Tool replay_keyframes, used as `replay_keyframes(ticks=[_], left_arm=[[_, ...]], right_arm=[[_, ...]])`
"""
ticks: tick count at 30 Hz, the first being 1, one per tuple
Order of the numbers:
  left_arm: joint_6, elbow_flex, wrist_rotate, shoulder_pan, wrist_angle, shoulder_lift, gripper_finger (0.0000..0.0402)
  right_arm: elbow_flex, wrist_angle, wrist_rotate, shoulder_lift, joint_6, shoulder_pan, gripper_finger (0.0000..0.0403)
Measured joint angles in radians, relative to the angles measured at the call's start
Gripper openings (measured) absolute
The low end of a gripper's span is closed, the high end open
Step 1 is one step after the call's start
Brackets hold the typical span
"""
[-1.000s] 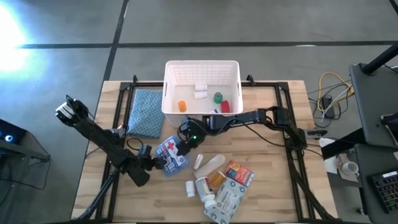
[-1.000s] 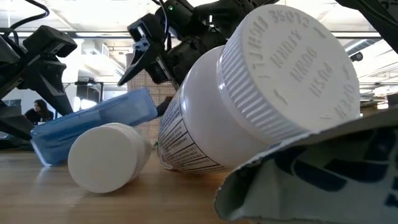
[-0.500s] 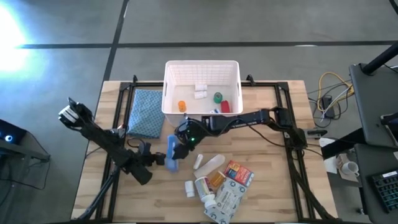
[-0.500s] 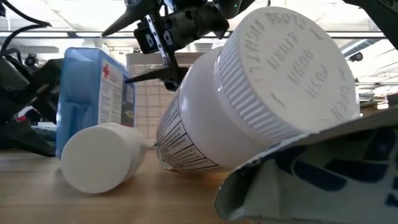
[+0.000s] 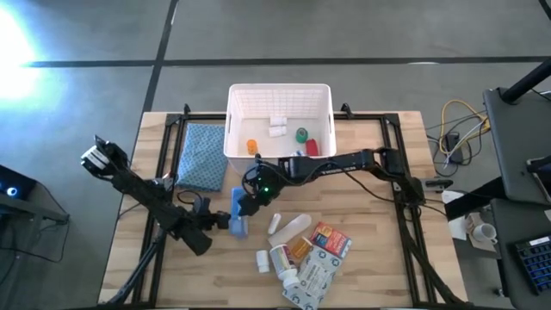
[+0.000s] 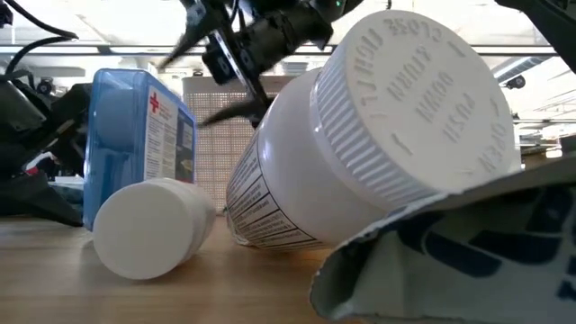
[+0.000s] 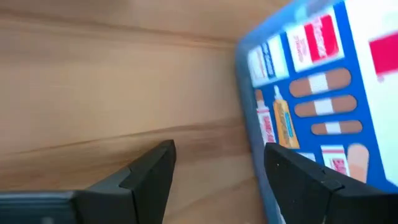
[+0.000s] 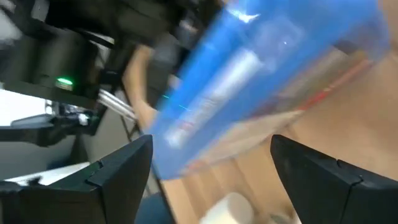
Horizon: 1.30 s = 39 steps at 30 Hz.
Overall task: Pick & place medical supplies in basket/bin
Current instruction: Put the blue first aid kit into the white bin
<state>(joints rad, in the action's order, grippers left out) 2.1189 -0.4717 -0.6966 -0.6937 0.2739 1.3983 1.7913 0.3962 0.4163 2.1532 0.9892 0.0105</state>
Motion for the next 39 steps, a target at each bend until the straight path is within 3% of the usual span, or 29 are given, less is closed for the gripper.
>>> replay_keyframes(ticks=[4, 8, 11, 17, 28, 39], left_arm=[[-0.1, -0.049, -0.032, -0.001, -0.008, -0.027, 0.0229], [-0.234, -0.089, -0.057, -0.001, -0.003, -0.045, 0.0229], [-0.291, -0.097, -0.062, -0.001, -0.002, -0.045, 0.0229], [-0.338, -0.097, -0.068, -0.006, -0.001, -0.045, 0.0229], [-0.717, -0.175, -0.088, -0.012, -0.003, -0.047, 0.0229], [-0.738, -0.167, -0.143, -0.013, -0.008, -0.047, 0.0229]], right_arm=[[0.087, 0.131, -0.097, 0.004, -0.048, 0.001, 0.0315], [0.202, 0.376, -0.243, 0.006, -0.151, -0.004, 0.0315], [0.242, 0.485, -0.266, 0.005, -0.154, -0.016, 0.0315], [0.239, 0.474, -0.263, 0.007, -0.068, -0.012, 0.0315], [0.224, 0.435, -0.342, 0.008, 0.028, 0.044, 0.0311], [0.136, 0.253, -0.285, 0.008, 0.077, 0.057, 0.0311]])
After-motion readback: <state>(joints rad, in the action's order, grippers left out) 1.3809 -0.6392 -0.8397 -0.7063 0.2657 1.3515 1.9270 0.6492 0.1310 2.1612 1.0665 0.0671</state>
